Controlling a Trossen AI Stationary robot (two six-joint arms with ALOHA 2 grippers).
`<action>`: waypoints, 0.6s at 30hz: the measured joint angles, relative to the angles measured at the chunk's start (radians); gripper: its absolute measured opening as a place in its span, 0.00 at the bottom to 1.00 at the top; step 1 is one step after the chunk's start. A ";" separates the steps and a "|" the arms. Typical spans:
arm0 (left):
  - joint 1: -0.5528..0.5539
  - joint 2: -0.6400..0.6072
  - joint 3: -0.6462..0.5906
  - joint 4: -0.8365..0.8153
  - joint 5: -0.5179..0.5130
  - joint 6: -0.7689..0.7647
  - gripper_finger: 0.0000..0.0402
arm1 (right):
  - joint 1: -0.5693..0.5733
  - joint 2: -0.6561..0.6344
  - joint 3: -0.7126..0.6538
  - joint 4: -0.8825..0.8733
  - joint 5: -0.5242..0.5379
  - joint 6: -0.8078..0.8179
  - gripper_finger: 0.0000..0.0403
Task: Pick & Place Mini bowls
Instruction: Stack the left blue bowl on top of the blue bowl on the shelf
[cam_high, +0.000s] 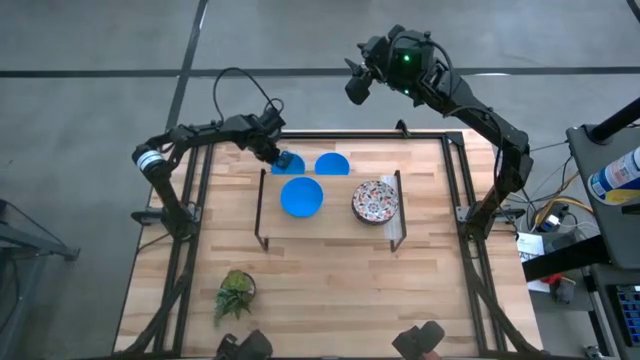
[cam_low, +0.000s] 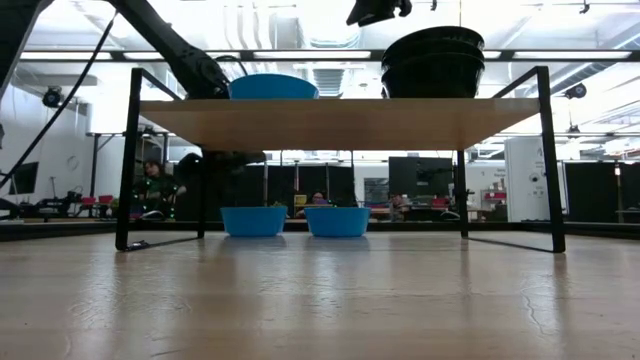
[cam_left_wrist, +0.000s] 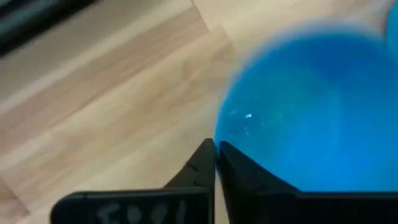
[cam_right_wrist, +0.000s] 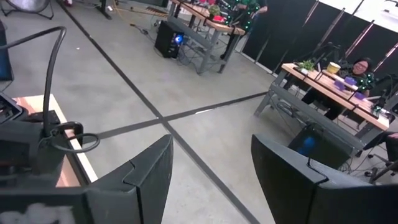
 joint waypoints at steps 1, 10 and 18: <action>0.003 0.000 0.000 0.010 0.001 -0.002 0.02 | 0.000 0.000 -0.001 -0.001 0.000 0.000 0.53; 0.009 -0.037 0.081 -0.012 0.016 -0.005 0.00 | 0.000 0.000 -0.002 -0.007 0.001 -0.003 0.53; 0.012 -0.101 0.249 -0.109 0.038 0.002 0.00 | 0.000 0.000 -0.002 -0.006 0.002 -0.003 0.53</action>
